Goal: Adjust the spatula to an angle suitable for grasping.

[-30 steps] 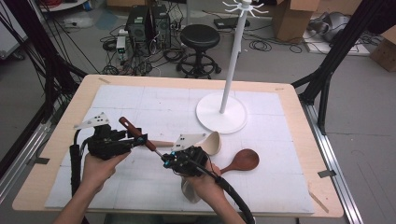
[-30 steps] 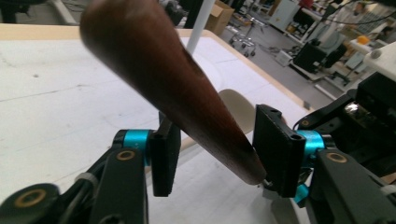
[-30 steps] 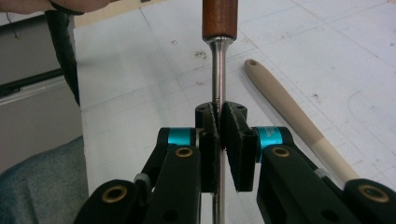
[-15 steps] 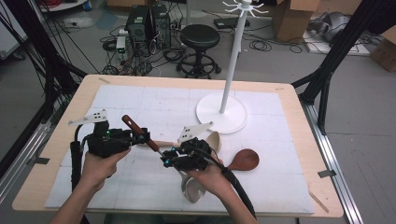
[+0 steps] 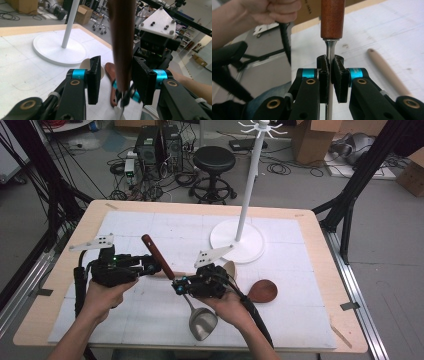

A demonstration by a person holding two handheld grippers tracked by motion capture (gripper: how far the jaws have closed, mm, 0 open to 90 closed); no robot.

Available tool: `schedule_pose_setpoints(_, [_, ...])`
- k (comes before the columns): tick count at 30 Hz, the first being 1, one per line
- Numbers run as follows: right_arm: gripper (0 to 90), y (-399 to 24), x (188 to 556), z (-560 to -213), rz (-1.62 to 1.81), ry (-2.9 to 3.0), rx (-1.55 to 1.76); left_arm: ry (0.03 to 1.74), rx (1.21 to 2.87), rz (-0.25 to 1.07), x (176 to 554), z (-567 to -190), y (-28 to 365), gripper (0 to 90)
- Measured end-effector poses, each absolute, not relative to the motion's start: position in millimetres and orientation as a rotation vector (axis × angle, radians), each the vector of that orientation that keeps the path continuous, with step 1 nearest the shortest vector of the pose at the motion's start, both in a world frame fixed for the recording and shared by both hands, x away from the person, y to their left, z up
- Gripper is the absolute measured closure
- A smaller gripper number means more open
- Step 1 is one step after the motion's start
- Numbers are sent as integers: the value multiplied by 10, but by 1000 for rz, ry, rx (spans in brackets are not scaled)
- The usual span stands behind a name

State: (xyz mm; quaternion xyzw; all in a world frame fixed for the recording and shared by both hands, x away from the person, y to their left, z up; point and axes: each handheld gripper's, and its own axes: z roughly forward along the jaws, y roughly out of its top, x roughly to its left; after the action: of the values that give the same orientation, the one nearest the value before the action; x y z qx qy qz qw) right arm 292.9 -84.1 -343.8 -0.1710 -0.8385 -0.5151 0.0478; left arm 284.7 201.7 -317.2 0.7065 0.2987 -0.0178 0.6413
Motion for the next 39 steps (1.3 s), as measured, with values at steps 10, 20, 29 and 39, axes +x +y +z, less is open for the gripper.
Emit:
schedule_pose_setpoints(10, [849,-1045,2911,-3320,-1716,-2562,-622,662,1650,-4,2784,-3171,2015,557])
schedule_pose_setpoints(20, [848,-1109,2908,-3267,-1787,-2571,-678,620,1734,27,2739,-3239,1837,536])
schedule_pose_setpoints(29, [848,-1242,2896,-3171,-1889,-2524,-763,609,1751,43,2718,-3273,1797,525])
schedule_pose_setpoints(39, [848,-1128,2836,-3038,-1934,-2549,-751,569,1808,45,2680,-3414,1519,531])
